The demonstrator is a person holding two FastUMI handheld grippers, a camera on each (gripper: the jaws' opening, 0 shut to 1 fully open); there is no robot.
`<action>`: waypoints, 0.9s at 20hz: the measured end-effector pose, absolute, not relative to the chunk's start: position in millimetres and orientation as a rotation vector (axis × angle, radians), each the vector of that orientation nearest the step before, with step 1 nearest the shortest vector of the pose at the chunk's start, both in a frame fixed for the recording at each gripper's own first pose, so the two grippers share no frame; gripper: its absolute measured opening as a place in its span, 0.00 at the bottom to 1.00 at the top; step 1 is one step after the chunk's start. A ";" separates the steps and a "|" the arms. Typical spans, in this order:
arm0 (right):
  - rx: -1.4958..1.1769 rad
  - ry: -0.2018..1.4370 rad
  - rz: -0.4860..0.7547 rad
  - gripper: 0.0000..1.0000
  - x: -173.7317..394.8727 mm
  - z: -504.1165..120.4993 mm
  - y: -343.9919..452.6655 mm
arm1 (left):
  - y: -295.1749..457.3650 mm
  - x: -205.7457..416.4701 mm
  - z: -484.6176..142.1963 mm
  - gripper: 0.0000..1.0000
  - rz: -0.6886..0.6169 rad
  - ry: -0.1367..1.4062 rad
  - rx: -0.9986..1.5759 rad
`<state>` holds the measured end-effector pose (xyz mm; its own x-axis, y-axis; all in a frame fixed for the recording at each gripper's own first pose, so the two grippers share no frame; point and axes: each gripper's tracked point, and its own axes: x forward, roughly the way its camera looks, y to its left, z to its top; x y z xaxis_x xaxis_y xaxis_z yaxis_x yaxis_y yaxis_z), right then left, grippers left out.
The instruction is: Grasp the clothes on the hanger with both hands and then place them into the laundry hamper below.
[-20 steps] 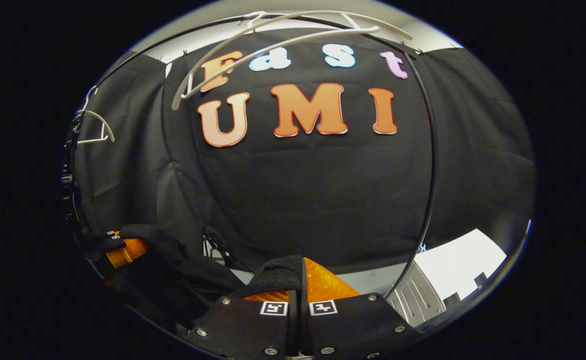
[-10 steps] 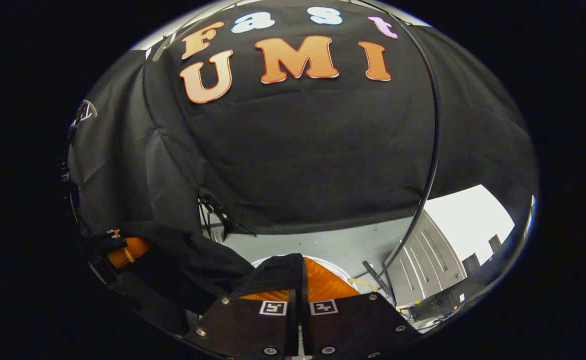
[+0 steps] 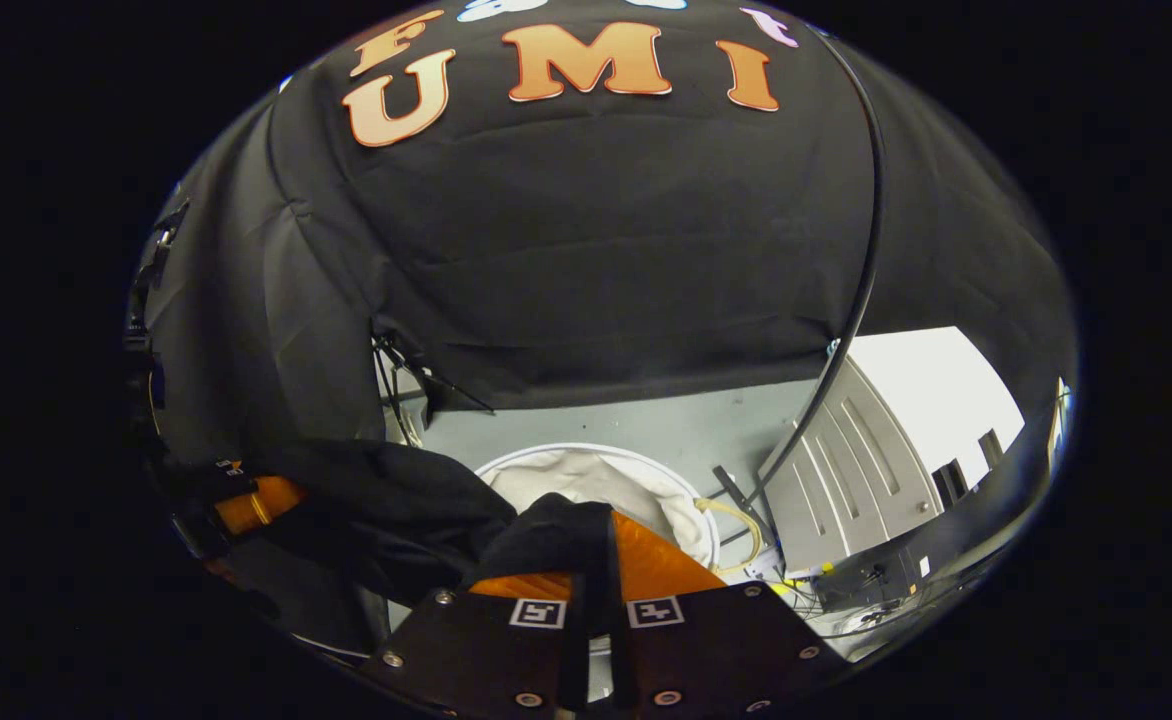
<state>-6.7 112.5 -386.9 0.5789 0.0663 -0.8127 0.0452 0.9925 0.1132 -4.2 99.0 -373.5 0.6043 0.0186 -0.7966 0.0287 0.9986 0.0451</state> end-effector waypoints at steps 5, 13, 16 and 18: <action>0.171 0.995 0.017 0.12 -22.1 -407.9 126.2 | 108.5 -20.4 -399.7 0.14 0.000 1.018 0.038; 0.167 1.116 0.070 0.70 -60.5 -437.7 142.7 | 135.9 -58.8 -424.8 0.99 0.041 1.115 0.122; 0.156 1.129 0.063 0.95 -71.5 -439.5 140.1 | 136.6 -61.0 -417.5 0.99 0.050 1.096 0.082; 0.152 1.136 0.048 0.95 -76.0 -442.6 134.0 | 134.1 -60.2 -420.3 0.96 0.048 1.081 0.073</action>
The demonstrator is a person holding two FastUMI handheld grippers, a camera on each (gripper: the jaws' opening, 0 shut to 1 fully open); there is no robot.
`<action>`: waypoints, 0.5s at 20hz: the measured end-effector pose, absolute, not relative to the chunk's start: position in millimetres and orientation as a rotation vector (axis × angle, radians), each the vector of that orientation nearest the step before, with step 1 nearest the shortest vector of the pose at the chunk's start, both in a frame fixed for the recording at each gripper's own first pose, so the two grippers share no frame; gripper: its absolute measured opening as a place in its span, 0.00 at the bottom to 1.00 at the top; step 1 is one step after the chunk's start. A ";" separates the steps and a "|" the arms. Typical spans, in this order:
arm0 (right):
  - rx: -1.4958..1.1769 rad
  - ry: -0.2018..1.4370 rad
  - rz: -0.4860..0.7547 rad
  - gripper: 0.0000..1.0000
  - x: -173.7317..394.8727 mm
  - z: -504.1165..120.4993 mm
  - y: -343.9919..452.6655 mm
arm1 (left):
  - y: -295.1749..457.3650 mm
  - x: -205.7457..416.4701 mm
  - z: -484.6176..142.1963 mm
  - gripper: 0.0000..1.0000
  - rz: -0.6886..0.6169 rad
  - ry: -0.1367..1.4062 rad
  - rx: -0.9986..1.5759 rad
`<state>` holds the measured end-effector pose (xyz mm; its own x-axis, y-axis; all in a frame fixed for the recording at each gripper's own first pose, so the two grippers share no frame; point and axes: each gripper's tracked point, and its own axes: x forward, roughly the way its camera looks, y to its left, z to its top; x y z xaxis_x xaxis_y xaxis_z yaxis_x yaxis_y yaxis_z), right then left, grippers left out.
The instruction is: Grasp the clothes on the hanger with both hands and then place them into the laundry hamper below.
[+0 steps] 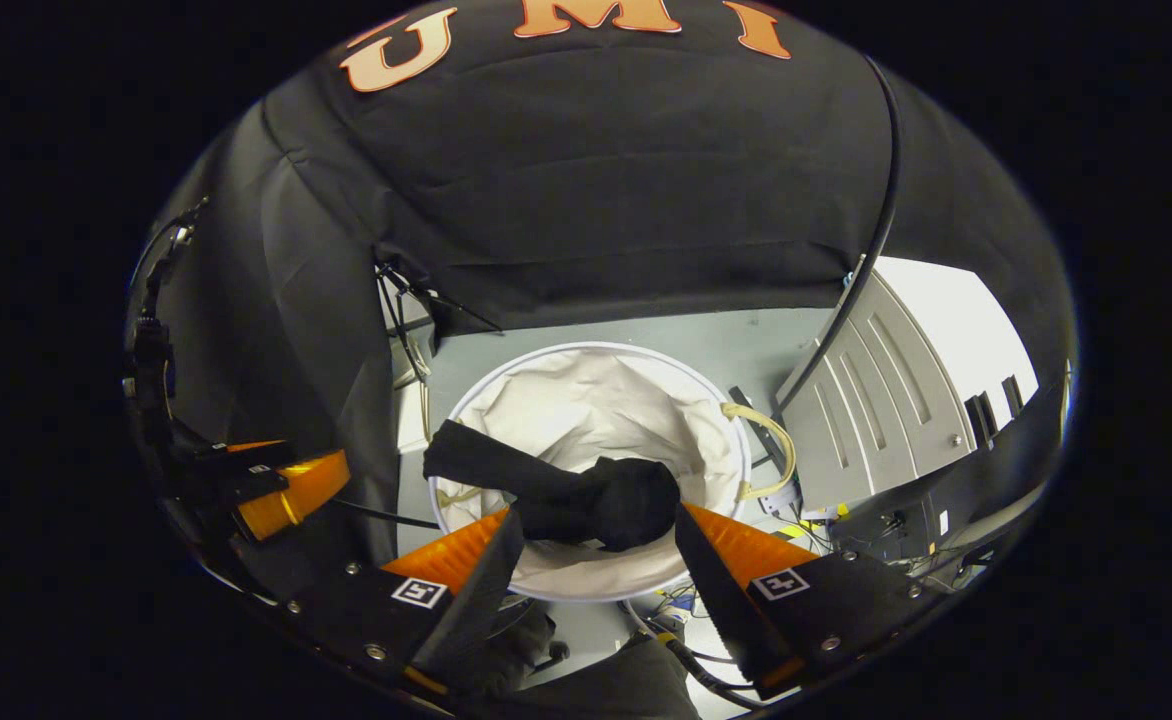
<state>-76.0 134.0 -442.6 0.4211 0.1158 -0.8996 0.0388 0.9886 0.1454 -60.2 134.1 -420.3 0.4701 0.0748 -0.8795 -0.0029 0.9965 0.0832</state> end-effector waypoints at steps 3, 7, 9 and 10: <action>0.182 1.110 0.034 0.95 -73.7 -433.3 130.9 | 132.0 -55.8 -408.1 0.99 0.037 1.045 0.064; 0.170 1.027 0.020 0.95 -66.8 -400.3 110.3 | 121.9 -48.9 -362.6 0.96 0.023 0.955 0.041; 0.169 0.988 0.014 0.95 -61.0 -378.7 104.1 | 119.4 -40.3 -342.6 0.99 0.017 0.905 0.040; 0.174 0.965 0.009 0.95 -56.1 -367.5 101.4 | 116.9 -38.6 -330.8 0.96 0.014 0.880 0.040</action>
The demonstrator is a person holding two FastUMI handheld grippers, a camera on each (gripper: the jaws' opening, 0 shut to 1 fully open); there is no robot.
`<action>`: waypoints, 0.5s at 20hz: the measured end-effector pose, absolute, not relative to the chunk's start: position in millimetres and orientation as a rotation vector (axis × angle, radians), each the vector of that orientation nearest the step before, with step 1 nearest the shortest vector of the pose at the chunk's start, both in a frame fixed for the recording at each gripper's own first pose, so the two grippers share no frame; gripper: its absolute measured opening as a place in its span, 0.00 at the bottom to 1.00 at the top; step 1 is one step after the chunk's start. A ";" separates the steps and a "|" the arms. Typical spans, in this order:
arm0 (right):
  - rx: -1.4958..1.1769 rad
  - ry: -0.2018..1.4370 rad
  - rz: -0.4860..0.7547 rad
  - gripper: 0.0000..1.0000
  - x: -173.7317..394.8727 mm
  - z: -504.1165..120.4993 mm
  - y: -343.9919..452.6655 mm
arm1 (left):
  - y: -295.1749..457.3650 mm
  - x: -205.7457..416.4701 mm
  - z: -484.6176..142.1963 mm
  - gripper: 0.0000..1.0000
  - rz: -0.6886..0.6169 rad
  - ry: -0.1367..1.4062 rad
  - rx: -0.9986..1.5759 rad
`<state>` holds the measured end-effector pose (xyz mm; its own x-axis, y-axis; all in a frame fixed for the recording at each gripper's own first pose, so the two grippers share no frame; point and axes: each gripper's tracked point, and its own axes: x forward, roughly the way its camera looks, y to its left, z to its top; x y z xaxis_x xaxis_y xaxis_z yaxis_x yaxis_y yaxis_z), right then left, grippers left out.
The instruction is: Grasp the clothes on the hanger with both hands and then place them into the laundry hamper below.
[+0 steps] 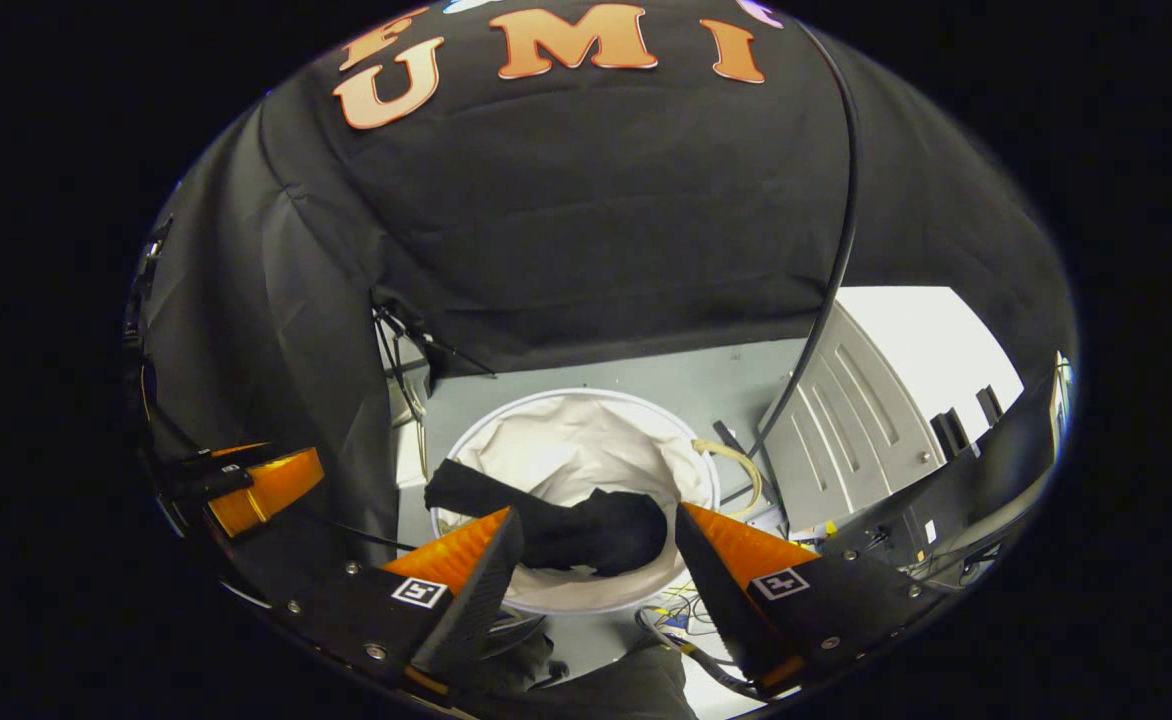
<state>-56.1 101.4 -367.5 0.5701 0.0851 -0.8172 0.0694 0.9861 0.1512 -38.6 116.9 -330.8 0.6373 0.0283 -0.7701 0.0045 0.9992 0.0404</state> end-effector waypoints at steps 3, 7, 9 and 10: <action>0.198 0.894 -0.006 0.95 -39.3 -331.2 93.4 | 107.8 -22.5 -293.8 0.99 0.005 0.790 0.039; 0.222 0.779 -0.017 0.94 -12.8 -277.3 82.0 | 97.6 -4.7 -243.8 0.98 0.001 0.664 0.032; 0.206 0.716 -0.023 0.95 -3.6 -248.0 71.9 | 91.2 1.3 -221.1 0.99 -0.004 0.615 0.020; 0.198 0.688 -0.023 0.94 1.4 -235.0 68.3 | 89.3 4.4 -212.1 0.98 -0.004 0.590 0.014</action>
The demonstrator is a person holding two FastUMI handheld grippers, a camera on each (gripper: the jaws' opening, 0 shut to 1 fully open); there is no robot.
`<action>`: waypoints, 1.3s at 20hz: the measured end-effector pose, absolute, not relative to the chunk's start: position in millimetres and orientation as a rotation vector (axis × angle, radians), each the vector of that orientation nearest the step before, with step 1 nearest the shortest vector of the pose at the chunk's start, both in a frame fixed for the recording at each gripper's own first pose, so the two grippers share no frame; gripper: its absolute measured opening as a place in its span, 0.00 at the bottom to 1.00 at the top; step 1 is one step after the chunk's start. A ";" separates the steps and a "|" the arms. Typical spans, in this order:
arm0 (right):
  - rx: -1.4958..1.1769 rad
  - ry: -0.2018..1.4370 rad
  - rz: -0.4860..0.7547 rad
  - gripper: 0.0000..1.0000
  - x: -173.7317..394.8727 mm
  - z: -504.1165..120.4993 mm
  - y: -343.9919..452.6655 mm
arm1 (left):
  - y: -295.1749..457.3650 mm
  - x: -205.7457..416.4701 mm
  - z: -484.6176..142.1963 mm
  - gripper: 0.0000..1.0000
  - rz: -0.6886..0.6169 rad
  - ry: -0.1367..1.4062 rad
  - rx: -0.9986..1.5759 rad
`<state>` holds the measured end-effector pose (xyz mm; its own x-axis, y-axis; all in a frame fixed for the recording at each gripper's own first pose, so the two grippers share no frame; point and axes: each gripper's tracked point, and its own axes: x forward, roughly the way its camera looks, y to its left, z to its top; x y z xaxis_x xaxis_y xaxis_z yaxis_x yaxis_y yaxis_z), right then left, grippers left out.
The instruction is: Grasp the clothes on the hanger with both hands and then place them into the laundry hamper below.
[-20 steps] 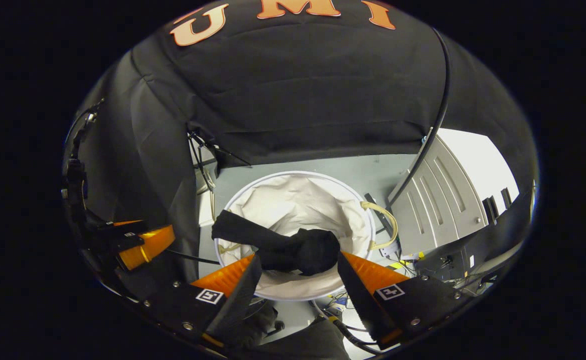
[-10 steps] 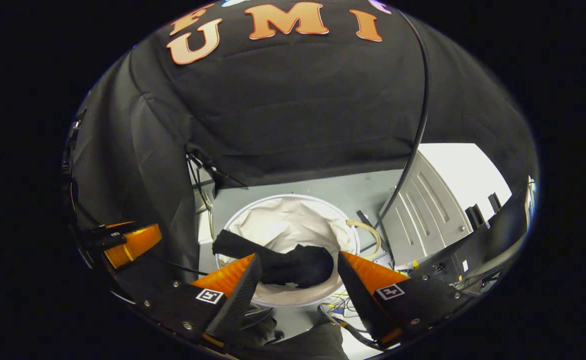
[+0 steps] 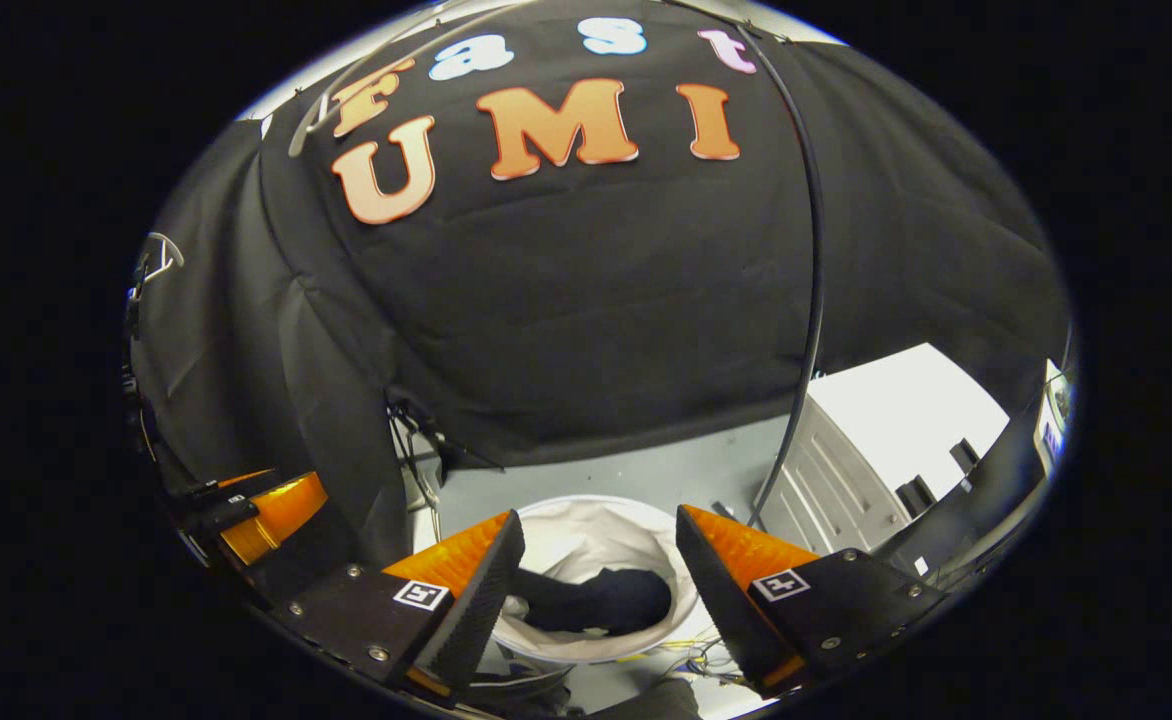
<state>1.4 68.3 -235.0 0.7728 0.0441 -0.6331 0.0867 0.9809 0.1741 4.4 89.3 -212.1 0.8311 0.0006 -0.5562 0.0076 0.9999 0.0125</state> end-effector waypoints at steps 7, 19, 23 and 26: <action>0.198 0.474 -0.049 0.94 26.2 -140.9 48.1 | 83.6 30.2 -121.6 0.96 -0.008 0.380 -0.035; 0.115 0.214 -0.079 0.94 29.6 -19.4 25.9 | 71.8 34.0 -27.0 0.96 -0.010 0.162 -0.008; 0.110 0.124 -0.110 0.97 32.1 16.3 10.7 | 69.3 40.6 -2.6 0.95 -0.012 0.102 -0.029; 0.105 0.087 -0.128 0.94 32.7 31.1 4.3 | 69.9 35.9 20.3 0.94 -0.014 0.060 -0.020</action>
